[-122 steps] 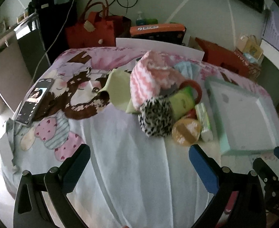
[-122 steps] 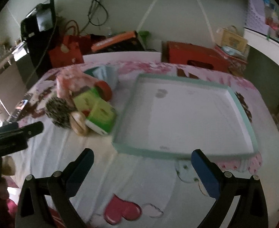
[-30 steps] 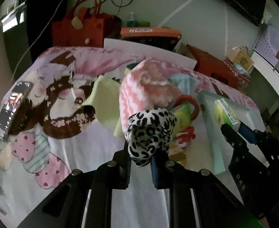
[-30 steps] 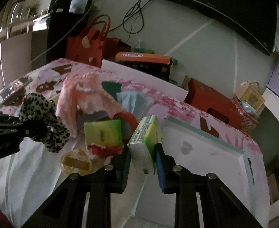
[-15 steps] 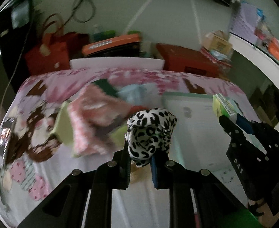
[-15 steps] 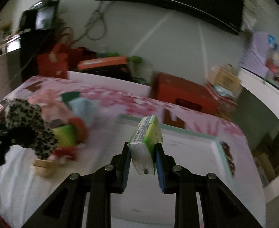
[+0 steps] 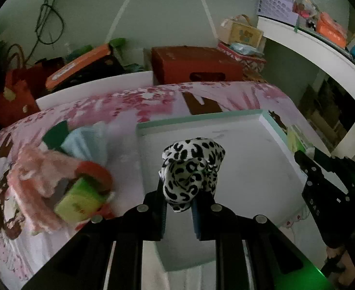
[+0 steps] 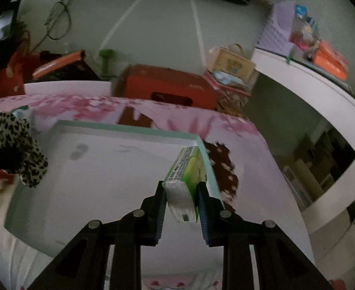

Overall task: Organize soft objects
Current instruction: 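Carry both items over the mint tray and open both tools to drop them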

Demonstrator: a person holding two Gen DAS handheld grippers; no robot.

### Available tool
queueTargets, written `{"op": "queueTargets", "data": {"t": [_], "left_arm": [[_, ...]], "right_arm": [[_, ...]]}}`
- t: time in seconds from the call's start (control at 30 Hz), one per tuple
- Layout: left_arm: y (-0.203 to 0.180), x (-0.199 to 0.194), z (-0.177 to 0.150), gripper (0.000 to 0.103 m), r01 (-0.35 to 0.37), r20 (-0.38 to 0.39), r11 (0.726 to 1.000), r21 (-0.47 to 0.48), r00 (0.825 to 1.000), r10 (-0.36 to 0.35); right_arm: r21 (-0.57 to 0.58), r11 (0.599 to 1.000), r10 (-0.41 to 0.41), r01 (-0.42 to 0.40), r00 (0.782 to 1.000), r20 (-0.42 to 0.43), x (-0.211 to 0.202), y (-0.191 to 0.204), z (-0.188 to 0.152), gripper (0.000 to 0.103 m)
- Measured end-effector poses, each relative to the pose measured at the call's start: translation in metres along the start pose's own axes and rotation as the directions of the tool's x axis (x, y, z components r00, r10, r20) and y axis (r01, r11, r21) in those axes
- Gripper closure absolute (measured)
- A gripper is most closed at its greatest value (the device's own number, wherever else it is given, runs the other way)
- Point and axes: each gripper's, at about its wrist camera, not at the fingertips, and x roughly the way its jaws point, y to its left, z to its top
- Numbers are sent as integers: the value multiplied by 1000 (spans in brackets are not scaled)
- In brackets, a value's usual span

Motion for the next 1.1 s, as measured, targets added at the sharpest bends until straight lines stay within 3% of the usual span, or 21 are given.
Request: {"op": "queueTargets", "data": {"t": [0.37, 0.4, 0.47, 0.5, 0.53, 0.67, 0.7, 0.77, 0.93, 1.1], "left_arm": [[-25, 41, -3, 83, 28, -83, 999, 33, 996, -25], [-26, 44, -3, 80, 25, -91, 999, 32, 996, -22], [-25, 46, -4, 60, 21, -104, 999, 29, 994, -18], [-24, 47, -5, 43, 17, -109, 999, 28, 994, -14], [-23, 47, -6, 38, 13, -117, 1000, 28, 993, -10], [-16, 38, -6, 31, -4, -108, 1000, 9, 994, 5], [-14, 37, -5, 28, -8, -108, 1000, 7, 994, 9], [-10, 35, -5, 26, -25, -110, 1000, 2, 994, 25], [4, 26, -6, 8, -52, -96, 998, -35, 994, 49], [17, 16, -12, 5, -114, -85, 992, -51, 990, 110]], "right_arm": [[16, 999, -27, 28, 997, -79, 17, -13, -13, 76], [14, 1000, -24, 25, 996, -82, 17, -13, -13, 76], [12, 1000, -21, 22, 996, -87, 17, -12, -14, 76], [12, 1000, -21, 22, 996, -89, 16, -12, -14, 75], [12, 1000, -20, 21, 995, -94, 15, -11, -14, 75], [10, 1000, -17, 18, 995, -101, 12, -8, -12, 73], [7, 1000, -18, 19, 995, -101, 11, -8, -12, 71], [0, 1000, -14, 14, 995, -94, 7, -6, -11, 50], [2, 1000, 9, -9, 996, -90, -3, -3, -8, 33], [7, 1000, 26, -25, 995, -98, -12, -1, -7, 12]]}}
